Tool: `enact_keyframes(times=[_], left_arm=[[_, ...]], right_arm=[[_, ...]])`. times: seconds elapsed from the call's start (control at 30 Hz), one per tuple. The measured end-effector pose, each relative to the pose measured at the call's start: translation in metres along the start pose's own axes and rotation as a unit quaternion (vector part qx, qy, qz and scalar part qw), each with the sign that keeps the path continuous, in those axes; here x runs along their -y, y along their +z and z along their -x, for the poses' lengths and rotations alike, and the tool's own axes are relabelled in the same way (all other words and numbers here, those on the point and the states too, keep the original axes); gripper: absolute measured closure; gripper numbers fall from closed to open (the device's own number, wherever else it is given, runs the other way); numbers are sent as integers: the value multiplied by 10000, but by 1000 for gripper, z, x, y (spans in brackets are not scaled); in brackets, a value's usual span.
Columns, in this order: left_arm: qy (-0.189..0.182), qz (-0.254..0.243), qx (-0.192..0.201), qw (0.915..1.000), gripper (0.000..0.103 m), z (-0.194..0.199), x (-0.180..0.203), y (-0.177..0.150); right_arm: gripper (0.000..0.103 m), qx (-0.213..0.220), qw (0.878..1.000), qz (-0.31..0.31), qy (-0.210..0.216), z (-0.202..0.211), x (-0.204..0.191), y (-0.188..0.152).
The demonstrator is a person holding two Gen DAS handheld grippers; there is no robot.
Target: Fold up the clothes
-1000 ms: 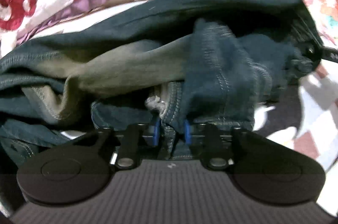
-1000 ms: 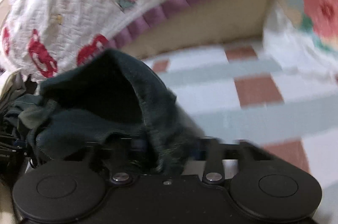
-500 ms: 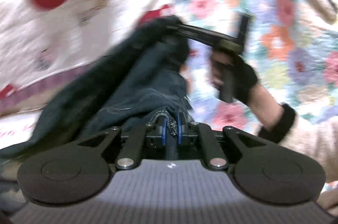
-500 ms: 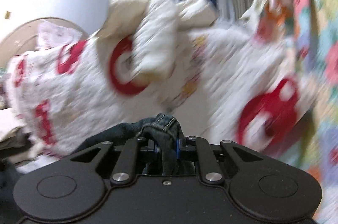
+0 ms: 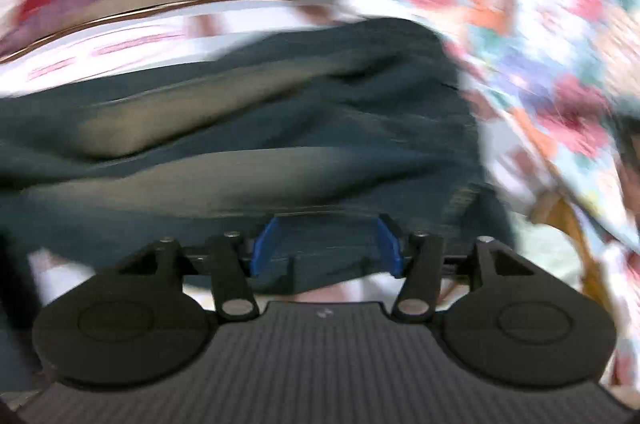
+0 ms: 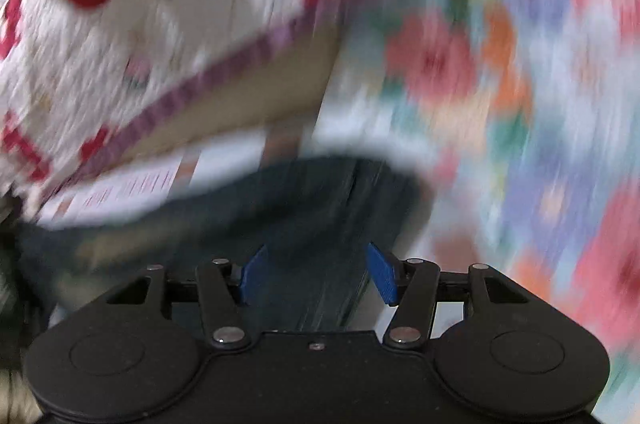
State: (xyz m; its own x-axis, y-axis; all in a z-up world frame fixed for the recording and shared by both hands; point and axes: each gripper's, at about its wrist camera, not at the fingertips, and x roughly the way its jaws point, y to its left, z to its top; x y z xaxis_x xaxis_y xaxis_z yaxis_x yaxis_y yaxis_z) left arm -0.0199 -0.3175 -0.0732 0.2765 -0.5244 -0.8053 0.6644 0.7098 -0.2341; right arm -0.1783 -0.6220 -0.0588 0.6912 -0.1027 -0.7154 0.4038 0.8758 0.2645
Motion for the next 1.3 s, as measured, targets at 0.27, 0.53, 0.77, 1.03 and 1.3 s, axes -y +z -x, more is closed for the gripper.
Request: enact_keyframes(times=[0.27,0.53,0.77,1.03,1.3], left_arm=[[1166,342,183,9924,47,28,-72,-1],[1805,599,284,9813,45,45,-114,-20],[2739,742,259,9586,41,60,-152,-23],[2658,1613,142,9503,37,76,-198,-29],[2843,1771,358,9416,37,103,-211,-35]], right_arm=[[41,-974,9936,-374,440,-10,-21,-114],[33,-1228,9920,-158,230,-11,-47,-147],[32,-651,9953,233,-682,-32,-69,-164],[90,857,9821,1634,-387,-10,-100,-130],[93,2549,9322,2237,-1260,89,-72,-28]])
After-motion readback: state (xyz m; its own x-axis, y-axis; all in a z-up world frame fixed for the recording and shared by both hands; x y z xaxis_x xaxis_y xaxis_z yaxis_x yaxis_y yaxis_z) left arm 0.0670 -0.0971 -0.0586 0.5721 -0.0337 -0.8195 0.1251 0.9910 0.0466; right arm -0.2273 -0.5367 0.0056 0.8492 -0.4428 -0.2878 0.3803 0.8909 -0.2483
